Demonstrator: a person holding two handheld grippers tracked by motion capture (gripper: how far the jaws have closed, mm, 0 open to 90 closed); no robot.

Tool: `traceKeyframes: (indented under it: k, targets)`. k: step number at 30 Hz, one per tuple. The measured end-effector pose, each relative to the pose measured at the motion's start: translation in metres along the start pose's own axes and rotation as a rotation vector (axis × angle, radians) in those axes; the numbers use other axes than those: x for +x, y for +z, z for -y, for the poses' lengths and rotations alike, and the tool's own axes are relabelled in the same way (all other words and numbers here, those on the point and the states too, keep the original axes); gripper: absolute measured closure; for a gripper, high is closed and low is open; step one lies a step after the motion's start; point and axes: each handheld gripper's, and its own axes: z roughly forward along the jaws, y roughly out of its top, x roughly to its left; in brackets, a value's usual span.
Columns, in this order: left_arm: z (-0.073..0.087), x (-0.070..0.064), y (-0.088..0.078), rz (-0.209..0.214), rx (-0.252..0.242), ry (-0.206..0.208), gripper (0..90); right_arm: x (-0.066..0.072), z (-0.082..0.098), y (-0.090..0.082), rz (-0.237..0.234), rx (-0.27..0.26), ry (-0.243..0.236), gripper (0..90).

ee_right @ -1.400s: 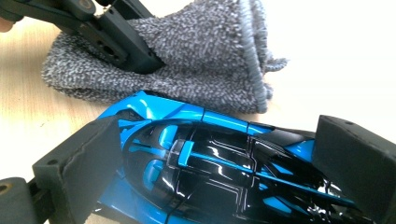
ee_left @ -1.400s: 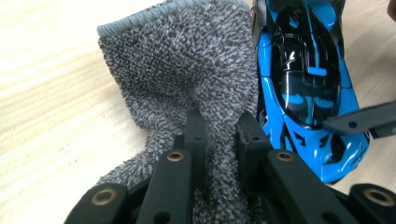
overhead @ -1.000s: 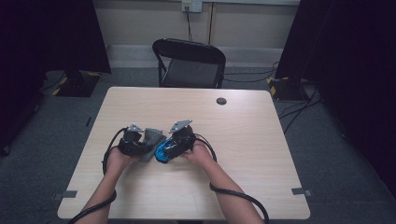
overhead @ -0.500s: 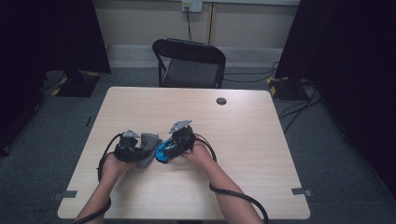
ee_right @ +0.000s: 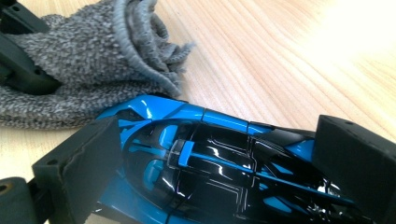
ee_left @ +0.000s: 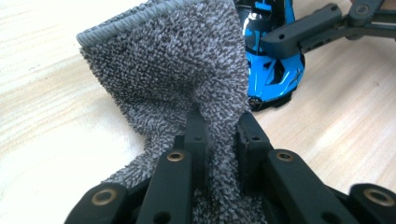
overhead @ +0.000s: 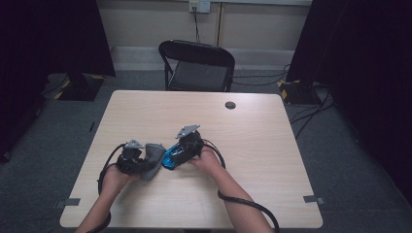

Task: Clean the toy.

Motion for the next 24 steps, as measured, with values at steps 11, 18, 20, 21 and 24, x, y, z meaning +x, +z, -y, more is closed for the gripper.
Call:
traceKeyframes:
  k: [11, 18, 20, 21, 24]
  targets:
    - [0.003, -0.003, -0.012, -0.015, 0.013, 0.011, 77.7, 0.0, -0.001, 0.0, -0.001, 0.004, 0.0, 1.6]
    - [-0.005, 0.006, -0.026, -0.03, -0.004, -0.003, 77.7, 0.0, -0.001, 0.0, 0.002, 0.012, 0.0, 1.6]
    - [-0.012, 0.01, -0.031, -0.039, -0.021, -0.005, 77.7, 0.0, -0.001, 0.0, 0.0, 0.009, 0.002, 1.6]
    - [-0.015, 0.011, -0.033, -0.042, -0.025, 0.0, 77.7, 0.0, -0.001, 0.0, 0.0, 0.007, 0.001, 1.6]
    - [-0.026, 0.015, -0.036, -0.059, -0.048, 0.01, 77.5, 0.0, -0.001, 0.0, -0.001, 0.008, 0.001, 1.6]
